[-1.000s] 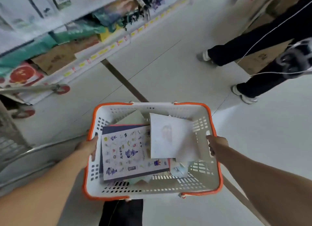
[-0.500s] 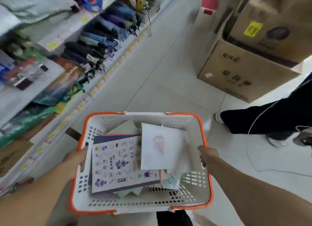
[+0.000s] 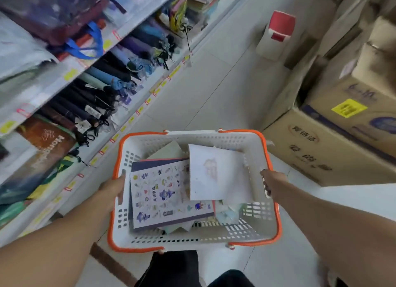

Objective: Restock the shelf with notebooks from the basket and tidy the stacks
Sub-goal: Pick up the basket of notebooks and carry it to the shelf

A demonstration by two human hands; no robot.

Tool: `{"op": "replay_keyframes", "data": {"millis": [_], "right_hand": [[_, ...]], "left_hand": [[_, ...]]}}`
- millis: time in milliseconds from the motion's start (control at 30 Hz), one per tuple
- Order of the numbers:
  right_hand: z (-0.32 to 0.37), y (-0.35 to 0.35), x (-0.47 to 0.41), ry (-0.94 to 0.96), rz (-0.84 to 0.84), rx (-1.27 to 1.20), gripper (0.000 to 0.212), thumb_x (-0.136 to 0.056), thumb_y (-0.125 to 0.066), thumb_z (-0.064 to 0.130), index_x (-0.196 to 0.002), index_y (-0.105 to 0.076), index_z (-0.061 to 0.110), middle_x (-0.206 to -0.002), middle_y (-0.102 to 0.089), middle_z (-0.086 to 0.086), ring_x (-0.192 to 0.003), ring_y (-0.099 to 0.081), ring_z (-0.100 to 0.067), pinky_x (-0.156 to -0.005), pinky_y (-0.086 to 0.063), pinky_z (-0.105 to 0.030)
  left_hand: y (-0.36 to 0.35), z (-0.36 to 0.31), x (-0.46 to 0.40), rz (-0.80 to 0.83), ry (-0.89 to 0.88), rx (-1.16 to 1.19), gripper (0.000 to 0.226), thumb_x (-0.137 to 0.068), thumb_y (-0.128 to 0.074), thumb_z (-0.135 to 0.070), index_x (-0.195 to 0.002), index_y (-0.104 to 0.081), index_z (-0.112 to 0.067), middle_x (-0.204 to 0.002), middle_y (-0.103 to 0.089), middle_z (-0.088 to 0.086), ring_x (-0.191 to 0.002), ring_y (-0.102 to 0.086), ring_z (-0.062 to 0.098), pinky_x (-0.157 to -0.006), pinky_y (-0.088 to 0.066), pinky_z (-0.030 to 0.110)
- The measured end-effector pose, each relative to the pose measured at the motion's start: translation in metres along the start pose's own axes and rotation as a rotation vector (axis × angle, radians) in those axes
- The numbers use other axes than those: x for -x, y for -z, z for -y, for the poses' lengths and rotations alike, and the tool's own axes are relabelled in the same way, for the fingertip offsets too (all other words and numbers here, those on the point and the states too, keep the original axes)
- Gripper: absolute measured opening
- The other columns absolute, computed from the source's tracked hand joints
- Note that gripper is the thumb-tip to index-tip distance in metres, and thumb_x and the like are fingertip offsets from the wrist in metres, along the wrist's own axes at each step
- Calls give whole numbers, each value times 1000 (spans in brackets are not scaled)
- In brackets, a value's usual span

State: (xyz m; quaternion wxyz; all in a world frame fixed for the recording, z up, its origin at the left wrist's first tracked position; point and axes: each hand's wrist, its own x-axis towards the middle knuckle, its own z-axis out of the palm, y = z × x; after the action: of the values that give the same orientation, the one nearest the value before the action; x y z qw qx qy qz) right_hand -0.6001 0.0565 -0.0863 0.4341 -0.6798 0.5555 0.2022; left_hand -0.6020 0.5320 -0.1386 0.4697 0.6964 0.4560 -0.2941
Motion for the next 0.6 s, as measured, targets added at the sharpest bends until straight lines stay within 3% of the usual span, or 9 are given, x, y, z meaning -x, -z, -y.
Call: {"op": "replay_keyframes", "data": {"millis": [67, 100, 200, 300, 367, 500, 600], "right_hand": [[55, -4, -35, 1, -11, 17, 26, -91, -60, 20, -69, -52, 9, -57, -42, -9, -45, -34, -20, -47, -27, -27], [81, -3, -49, -4, -12, 25, 27, -91, -60, 20, -68, -50, 10, -56, -42, -9, -45, -34, -20, -47, -27, -27], [156, 3, -91, 21, -5, -6, 26, -90, -62, 20, -68, -50, 12, -55, -42, -7, -44, -34, -19, -45, -28, -26], [236, 15, -135, 24, 12, -50, 27, -89, -64, 18, -66, -52, 11, -55, -44, -7, -45, -36, -19, -45, -29, -27], [289, 22, -168, -11, 12, -60, 27, -88, -66, 24, -67, -53, 12, -56, -47, -7, -45, -40, -20, -45, -32, -26], [389, 35, -233, -111, 79, -105, 30, -97, -56, 36, -76, -49, 16, -52, -51, -2, -53, -38, -17, -38, -36, -21], [471, 50, -268, -82, 39, -27, 21, -90, -64, 35, -87, -59, 14, -64, -52, -2, -51, -42, -17, -47, -38, -29]], "left_hand": [[-21, -60, -13, -3, -4, 3, 78, -85, -48, -69, -107, -63, 4, -50, -45, 11, -49, -45, 24, -56, -48, 35], [-32, -88, -21, -5, -15, 2, 73, -88, -48, -65, -106, -63, 3, -52, -47, 12, -49, -46, 25, -55, -44, 31], [-58, -177, -36, -27, 3, 2, 65, -92, -48, -57, -112, -58, 5, -59, -52, 15, -55, -51, 26, -65, -51, 35], [-88, -274, -52, -10, 14, 29, 71, -91, -52, -57, -120, -56, 7, -53, -46, 12, -50, -47, 23, -52, -44, 31], [-108, -336, -66, 1, -8, 8, 65, -91, -55, -53, -100, -63, 11, -58, -50, 14, -58, -51, 26, -59, -47, 36], [-153, -441, -93, -59, -6, -4, 52, -91, -58, -49, -89, -65, 3, -80, -60, 18, -77, -60, 30, -77, -55, 48], [-184, -515, -107, -47, 28, 29, 26, -93, -55, -22, -75, -58, -4, -76, -56, 15, -68, -54, 26, -66, -50, 40]]}}
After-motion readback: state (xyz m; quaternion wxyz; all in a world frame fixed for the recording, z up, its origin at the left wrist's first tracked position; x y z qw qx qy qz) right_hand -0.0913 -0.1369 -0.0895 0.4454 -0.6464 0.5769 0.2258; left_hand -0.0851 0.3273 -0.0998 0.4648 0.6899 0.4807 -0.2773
